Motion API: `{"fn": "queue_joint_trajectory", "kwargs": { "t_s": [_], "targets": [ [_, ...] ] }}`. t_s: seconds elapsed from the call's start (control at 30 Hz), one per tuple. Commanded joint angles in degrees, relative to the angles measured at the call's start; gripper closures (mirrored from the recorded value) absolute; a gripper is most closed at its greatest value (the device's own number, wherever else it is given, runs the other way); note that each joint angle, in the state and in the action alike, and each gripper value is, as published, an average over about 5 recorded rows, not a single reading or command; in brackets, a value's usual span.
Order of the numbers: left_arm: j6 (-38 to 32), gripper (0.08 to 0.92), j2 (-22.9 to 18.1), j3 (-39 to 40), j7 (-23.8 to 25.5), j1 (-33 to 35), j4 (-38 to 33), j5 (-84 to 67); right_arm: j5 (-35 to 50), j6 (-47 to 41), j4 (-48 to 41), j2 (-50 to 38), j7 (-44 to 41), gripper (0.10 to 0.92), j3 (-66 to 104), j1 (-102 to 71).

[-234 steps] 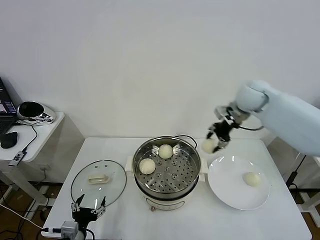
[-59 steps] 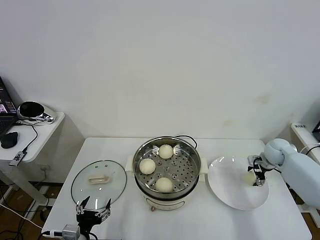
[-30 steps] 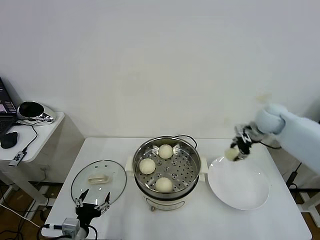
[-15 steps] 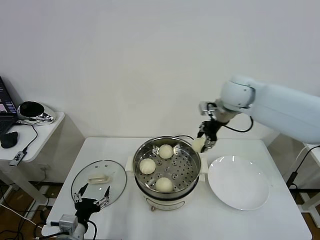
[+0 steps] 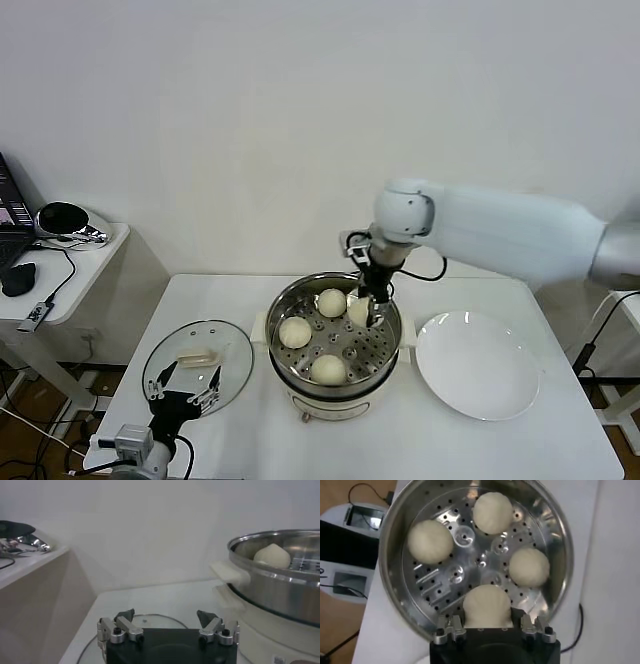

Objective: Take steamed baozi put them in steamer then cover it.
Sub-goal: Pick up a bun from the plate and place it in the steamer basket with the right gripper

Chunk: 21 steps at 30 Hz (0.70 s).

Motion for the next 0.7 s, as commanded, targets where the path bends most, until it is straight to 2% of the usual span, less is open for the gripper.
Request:
{"fn": "queue_joint_trajectory", "kwargs": {
  "t_s": [0.03,0.43,0.53,0.7],
  "targets": [
    [-0.03,0.177,0.26,0.07,-0.02,0.13,0.00,-0.10,-3.69,-1.61,-2.46,3.80,1.77,0.457,0.35,-5.32],
    [-0.05,0.177,-0.23,0.41,0.04,0.38,-0.38,0.04,-5.36,-1.56,-1.55,1.70,2.08,0.452,1.58,-6.80],
    [-0.04,0.177,-0.32,0.40,0.10,0.34,-0.46,0.07,-5.35,-1.60,-1.25,0.86,2.11,0.404,2.16,-6.72],
    [0.09,0.177,-0.41,0.13,0.27,0.48,-1.11,0.16,-5.48,-1.04,0.63,-2.77,1.09,0.264,6.31,-5.19]
  ]
}}
